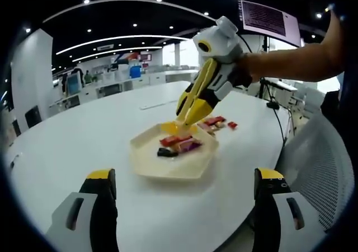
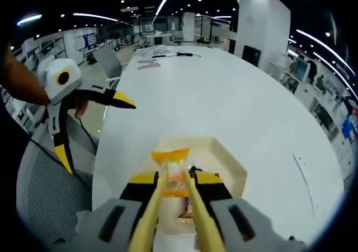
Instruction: Place the target food into the container with the food tongs after gripping and lifting it, then release it inside without dropping or visibly crushing the food.
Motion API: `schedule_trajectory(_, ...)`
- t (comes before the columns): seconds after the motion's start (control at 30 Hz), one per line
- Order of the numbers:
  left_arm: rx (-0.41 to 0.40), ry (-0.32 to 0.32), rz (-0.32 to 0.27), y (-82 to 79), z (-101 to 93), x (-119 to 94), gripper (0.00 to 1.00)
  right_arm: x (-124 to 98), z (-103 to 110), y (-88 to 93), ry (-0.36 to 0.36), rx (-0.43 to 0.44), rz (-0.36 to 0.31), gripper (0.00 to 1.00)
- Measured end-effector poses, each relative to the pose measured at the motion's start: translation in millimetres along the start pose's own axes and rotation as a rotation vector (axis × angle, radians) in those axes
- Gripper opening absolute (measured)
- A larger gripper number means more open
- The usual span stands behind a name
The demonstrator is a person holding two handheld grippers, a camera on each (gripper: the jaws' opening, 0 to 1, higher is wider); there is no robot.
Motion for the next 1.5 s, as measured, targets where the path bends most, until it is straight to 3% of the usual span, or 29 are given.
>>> schedule_trajectory(0.33,0.002,0.001,0.007,0.6,-0.2,1,1.00,-18,-2,14.4,0.029,0.018,-0.020,0.25)
schedule_trajectory(0.57,-0.004,-0.001,0.000,0.0,0.4,0,1.00,-44,-3,30.6,0.066,0.055,-0.053,0.26)
schedule_trajectory(1.13,-0.006,0.003,0.010,1.0,0.3,0,1.00,-108,3,113.6,0.187,0.122,-0.029,0.27)
schedule_trajectory(1.37,-0.004,0.008,0.020,2.0,-0.1,2,1.00,-126,5,137.7,0.215,0.166,-0.036,0.28)
schedule_trajectory(1.5,-0.004,0.009,0.021,2.2,0.1,2,1.00,-131,9,148.4,0.222,0.143,-0.058,0.27)
Point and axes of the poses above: the point that each gripper's makers call its tool centre point, and the gripper's own axes: x roughly forward along the fingers, z roughly to its left, y roughly out of its underside, the point moved 10 cm from there along -x, roughly backward along the fingers, and after that the axes turned 10 degrees about -x, right-handed, at the moved point
